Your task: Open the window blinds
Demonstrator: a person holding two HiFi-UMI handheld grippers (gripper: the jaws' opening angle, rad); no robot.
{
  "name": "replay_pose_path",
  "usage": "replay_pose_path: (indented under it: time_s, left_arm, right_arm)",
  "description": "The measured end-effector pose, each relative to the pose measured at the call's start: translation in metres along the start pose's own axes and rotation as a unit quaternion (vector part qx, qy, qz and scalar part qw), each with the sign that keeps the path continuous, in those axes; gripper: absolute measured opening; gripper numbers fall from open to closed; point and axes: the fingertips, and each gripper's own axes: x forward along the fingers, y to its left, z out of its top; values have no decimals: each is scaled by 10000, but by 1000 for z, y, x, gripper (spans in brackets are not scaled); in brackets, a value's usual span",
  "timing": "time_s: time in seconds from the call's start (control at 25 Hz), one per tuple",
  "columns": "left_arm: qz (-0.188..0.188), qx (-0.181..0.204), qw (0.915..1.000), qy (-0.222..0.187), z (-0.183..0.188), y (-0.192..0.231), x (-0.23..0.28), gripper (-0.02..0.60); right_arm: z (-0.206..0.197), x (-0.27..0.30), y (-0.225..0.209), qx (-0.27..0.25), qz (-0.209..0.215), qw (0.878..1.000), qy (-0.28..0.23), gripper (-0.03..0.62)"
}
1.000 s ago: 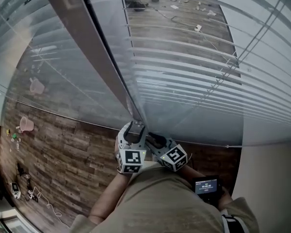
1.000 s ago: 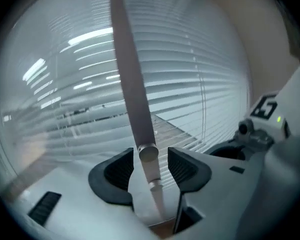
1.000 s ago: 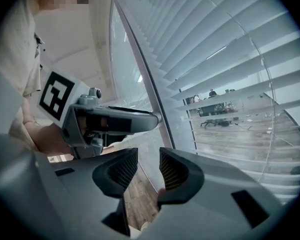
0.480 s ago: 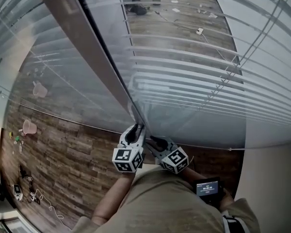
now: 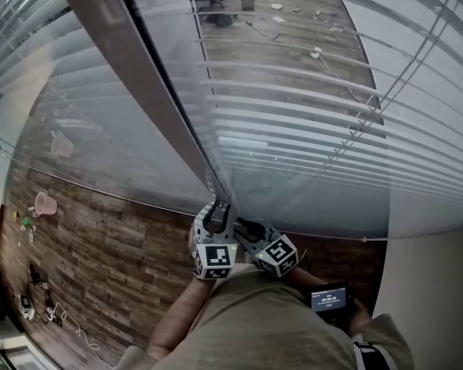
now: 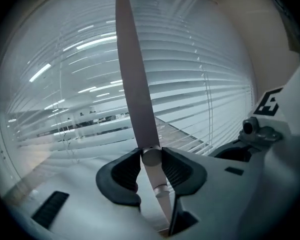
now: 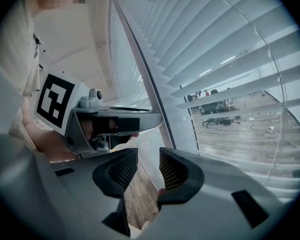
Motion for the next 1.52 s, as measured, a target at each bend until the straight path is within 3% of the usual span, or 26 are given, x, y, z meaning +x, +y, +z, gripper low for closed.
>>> replay_pose_path:
  time_s: [0.28, 0.48, 0.72, 0.84, 1.04, 1.32, 1.44, 1.52]
  left_arm:
    - [236, 933, 9953, 145, -2, -2, 1, 147]
    - [396, 1387, 9894, 188, 0, -3, 0, 147]
    - [693, 2289, 9708, 211, -3, -1, 0, 144]
    - [747, 2470, 9659, 204, -4, -1, 0, 141]
    - [734, 2375, 9685, 175, -4, 0, 1, 141]
    - [503, 1744, 9833, 147, -4, -1, 1, 141]
    - [351, 1322, 9905, 109, -3, -1, 2, 141]
    - [149, 779, 9968, 85, -3, -1, 2, 141]
  right_arm:
    - [0, 2, 3, -17, 96, 9999, 35, 138]
    - [-4, 3, 1, -15, 68, 9999, 87, 138]
    - [-3, 2, 1, 19, 64, 10000, 58, 138]
    - [-3, 2, 0, 14, 65, 10000, 41, 138]
    - [-1, 1, 0, 2, 30, 10000, 29, 138]
    - [0, -1, 4, 18, 50, 10000, -8, 138]
    - [-2, -3, 3, 15, 21, 10000, -6, 138]
    - [-4, -4, 3, 45, 2, 10000, -2, 138]
